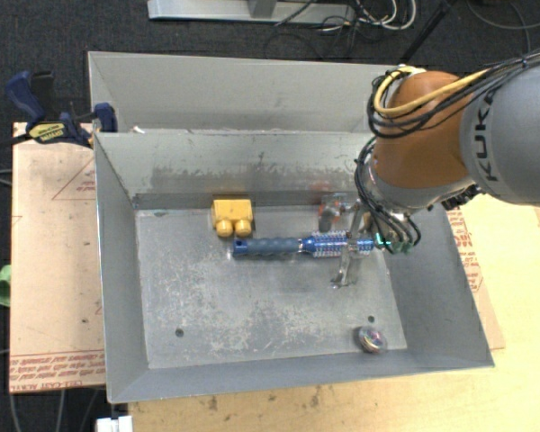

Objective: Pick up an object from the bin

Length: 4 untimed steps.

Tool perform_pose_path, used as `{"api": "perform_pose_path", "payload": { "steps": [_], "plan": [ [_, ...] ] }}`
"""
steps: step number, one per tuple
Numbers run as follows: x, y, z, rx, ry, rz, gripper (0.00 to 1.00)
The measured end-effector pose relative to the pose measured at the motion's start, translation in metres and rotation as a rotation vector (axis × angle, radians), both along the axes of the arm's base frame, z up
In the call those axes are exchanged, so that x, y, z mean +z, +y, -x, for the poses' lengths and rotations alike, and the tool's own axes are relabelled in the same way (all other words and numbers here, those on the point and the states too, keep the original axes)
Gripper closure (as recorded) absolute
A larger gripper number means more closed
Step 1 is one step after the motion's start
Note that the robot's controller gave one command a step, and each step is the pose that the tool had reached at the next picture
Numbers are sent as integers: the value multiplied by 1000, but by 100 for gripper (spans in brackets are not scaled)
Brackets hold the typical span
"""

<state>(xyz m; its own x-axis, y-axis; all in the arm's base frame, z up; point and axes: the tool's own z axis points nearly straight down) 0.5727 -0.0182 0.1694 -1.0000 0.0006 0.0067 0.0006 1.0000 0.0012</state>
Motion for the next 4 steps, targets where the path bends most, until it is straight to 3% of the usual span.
{"api": "perform_pose_path", "payload": {
  "steps": [1,4],
  "plan": [
    [-104,-4,-38,129,-3,-1,0],
    [-102,-3,-40,127,-10,0,0]
  ]
}}
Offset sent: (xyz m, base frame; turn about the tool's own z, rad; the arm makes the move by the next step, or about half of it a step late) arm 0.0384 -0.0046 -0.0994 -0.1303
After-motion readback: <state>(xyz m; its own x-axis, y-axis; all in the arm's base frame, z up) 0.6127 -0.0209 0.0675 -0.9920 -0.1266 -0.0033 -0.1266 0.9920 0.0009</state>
